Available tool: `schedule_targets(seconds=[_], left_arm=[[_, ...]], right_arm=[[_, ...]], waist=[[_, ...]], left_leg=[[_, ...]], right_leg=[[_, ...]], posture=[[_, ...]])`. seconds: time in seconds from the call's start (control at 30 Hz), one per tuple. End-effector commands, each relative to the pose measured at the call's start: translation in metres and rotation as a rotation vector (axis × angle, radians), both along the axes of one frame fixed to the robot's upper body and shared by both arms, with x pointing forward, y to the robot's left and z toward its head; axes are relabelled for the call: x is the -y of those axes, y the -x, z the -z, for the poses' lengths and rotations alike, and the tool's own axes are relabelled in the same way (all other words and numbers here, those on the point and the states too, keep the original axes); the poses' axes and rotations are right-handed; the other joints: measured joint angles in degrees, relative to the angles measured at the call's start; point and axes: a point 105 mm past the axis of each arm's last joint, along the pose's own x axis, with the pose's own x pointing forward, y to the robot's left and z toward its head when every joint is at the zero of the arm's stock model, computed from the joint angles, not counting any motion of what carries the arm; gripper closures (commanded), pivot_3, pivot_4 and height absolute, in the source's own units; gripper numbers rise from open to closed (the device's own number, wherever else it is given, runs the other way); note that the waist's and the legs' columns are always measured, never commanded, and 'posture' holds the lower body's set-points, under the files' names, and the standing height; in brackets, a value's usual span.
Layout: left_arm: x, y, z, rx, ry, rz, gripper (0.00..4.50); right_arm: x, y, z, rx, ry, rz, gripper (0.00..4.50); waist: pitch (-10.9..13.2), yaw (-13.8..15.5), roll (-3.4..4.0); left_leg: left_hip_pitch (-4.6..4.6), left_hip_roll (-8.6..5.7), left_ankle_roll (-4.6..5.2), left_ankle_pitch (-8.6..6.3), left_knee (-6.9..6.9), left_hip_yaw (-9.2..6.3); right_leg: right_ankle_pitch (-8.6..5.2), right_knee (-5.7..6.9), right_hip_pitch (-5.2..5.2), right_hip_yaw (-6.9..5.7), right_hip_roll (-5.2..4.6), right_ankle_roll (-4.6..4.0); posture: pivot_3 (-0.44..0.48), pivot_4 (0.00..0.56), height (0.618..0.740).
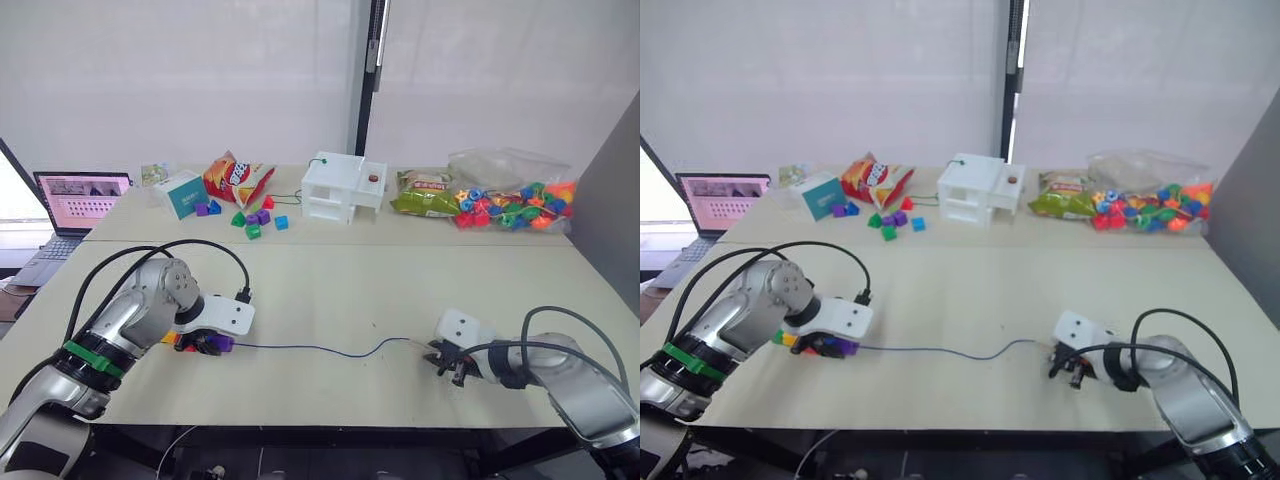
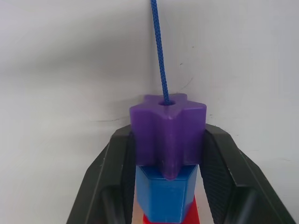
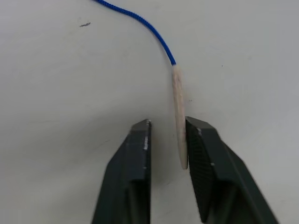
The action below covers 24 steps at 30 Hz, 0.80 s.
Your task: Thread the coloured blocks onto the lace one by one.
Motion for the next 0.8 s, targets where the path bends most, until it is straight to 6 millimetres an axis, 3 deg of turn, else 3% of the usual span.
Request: schedule_targets(seconds=[0.03,0.13,0.2,0.3,0.37,0.5,0.6,0.8], left_arm=[[0.003,0.009,-0.003,-0.021,0.066,0.014,1.16],[-0.004,0.007,-0.024,0.069,0.097,0.039,0.18],[-0.004,0.010,-0.042,0.102,0.216,0.015,0.00],[0.002,0.016,-0.068,0.117,0.465,-0.049,0.00],[0.007,0.016,-0.090,0.152,0.694,-0.145,0.00],[-0.041,0.042,-0.074,0.163,0.901,-0.412,0.00],[-0.056,0.060,-0.068,0.259,0.971,-0.436,0.00],[-0.106,0.091,-0.029,0.303,1.056,-0.687,0.00]], right_arm=[[-0.003,0.008,0.002,-0.035,-0.038,-0.030,1.85],[0.001,0.010,-0.015,0.005,-0.096,-0.013,0.83],[0.004,0.011,-0.034,0.035,-0.188,0.029,0.15],[0.008,0.017,-0.051,0.053,-0.296,0.079,0.07],[0.014,0.022,-0.057,0.063,-0.357,0.124,0.07],[0.036,0.033,-0.061,0.117,-0.439,0.260,0.07],[0.051,0.036,-0.061,0.158,-0.464,0.333,0.07],[0.091,0.047,-0.039,0.208,-0.434,0.462,0.07]], waist=[[0.02,-0.02,-0.03],[0.14,0.09,-0.16],[0.20,0.14,-0.25],[0.26,0.35,-0.28],[0.34,0.56,-0.37],[0.39,0.01,-0.37],[0.51,-0.12,-0.47],[0.54,0.83,-0.49]], left_leg=[[-0.08,0.00,0.00,0.00,0.00,0.00],[-0.26,-0.01,0.02,-0.02,-0.05,-0.03],[-0.60,-0.02,0.02,-0.02,-0.12,-0.06],[-1.43,-0.04,-0.01,0.00,0.08,-0.09],[-1.43,-0.07,-0.01,0.00,0.10,-0.09],[-1.05,-0.05,0.02,-0.03,-0.04,-0.17],[-0.96,-0.03,-0.03,0.00,-0.24,-0.13],[-0.82,-0.10,-0.15,0.05,-0.25,-0.16]], right_leg=[[0.00,0.00,-0.07,0.00,-0.01,0.00],[0.01,0.01,-0.25,-0.01,-0.02,-0.01],[0.02,0.02,-0.65,-0.01,-0.04,-0.03],[0.05,0.37,-1.41,-0.03,-0.10,-0.03],[0.06,0.32,-1.39,-0.04,-0.16,-0.01],[0.05,0.05,-1.06,-0.05,-0.21,0.00],[0.04,0.07,-1.05,0.01,-0.24,-0.02],[0.06,-0.02,-0.98,-0.11,-1.10,-0.06]], posture=[[0.000,0.150,0.740],[0.000,0.150,0.740],[0.000,0.150,0.740],[0.000,0.150,0.740],[0.000,0.150,0.740],[0.000,0.150,0.740],[0.000,0.150,0.740],[0.000,0.150,0.740]])
